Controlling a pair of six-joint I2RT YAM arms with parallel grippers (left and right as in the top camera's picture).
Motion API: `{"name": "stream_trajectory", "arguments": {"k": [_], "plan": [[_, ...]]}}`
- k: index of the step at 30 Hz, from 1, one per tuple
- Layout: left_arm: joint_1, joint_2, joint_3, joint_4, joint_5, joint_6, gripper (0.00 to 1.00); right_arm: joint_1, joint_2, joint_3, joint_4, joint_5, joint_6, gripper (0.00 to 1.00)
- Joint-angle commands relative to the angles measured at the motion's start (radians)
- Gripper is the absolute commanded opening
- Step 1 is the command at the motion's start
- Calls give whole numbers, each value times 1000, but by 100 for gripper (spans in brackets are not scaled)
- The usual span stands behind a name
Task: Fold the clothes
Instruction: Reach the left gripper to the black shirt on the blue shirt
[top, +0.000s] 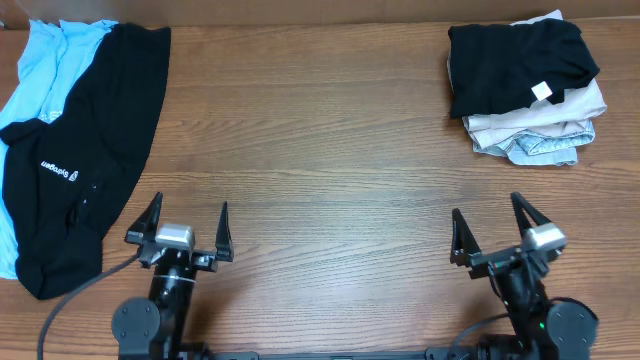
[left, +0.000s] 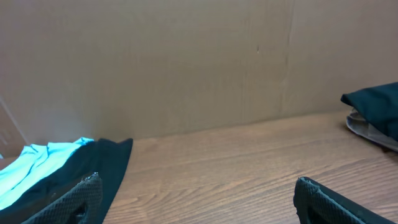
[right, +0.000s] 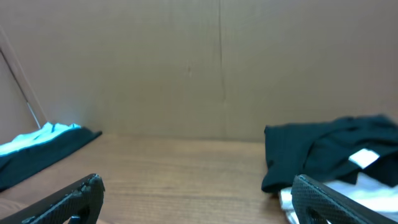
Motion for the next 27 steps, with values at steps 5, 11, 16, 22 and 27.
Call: {"name": "stream_trajectory", "arguments": {"k": [5, 11, 16, 22, 27], "plan": [[6, 323, 252, -17, 21, -6, 100, 6, 46, 230, -162, 41, 11, 100], [6, 713, 697, -280, 127, -9, 100, 7, 314, 465, -392, 40, 11, 100], [6, 935, 982, -534, 162, -1, 100, 7, 560, 632, -528, 25, 11, 100], [6, 1157, 1202, -762, 173, -2, 100, 7, 867, 836, -705, -35, 19, 100], [6, 1262, 1220, -813, 106, 18, 100, 7, 1069, 903, -680, -154, 28, 100]]}}
